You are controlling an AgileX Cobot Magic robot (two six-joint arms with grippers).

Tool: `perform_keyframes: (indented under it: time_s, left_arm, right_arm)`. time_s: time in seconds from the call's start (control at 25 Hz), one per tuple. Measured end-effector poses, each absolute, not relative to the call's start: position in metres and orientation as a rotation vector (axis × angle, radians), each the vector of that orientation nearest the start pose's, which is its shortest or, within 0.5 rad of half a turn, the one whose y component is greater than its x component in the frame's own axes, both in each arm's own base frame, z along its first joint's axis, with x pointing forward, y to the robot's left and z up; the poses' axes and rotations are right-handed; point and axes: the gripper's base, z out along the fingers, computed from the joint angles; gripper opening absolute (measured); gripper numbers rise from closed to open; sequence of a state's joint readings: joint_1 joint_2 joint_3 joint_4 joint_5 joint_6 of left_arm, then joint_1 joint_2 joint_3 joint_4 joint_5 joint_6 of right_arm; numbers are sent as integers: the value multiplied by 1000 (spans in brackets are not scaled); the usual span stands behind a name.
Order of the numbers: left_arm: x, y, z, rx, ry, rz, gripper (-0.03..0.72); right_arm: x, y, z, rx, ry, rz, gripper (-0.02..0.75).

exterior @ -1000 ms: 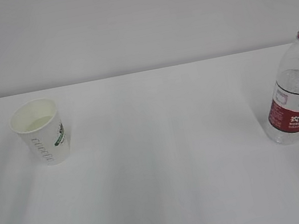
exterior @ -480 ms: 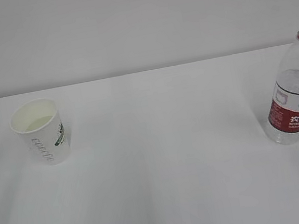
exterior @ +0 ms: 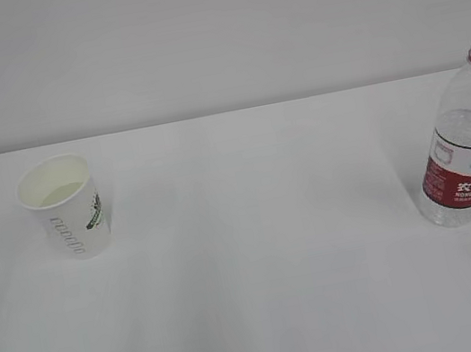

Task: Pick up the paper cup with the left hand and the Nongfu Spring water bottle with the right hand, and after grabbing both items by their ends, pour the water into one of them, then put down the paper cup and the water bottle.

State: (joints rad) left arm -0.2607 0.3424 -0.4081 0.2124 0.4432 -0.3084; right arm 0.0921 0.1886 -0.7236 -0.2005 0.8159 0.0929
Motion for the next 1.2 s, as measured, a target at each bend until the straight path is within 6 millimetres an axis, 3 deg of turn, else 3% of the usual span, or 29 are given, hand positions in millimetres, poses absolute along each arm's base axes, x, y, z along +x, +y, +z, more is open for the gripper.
perform_keyframes:
  time_s: [0.32, 0.6, 0.96, 1.2]
  left_arm:
    - [55, -1, 309, 20, 1996, -114, 447]
    - [37, 6, 306, 47, 2126, -45, 405]
    - [17, 10, 302, 53, 2107, -65, 403]
    - [6, 5, 300, 80, 2111, -163, 403]
  right_arm:
    - [-13, -16, 345, 16, 1857, -92, 589]
    - [-41, -18, 337, 33, 1789, -68, 589]
    - [-46, -16, 324, -51, 1941, -94, 589]
    - [-47, -15, 324, -106, 1951, -117, 589]
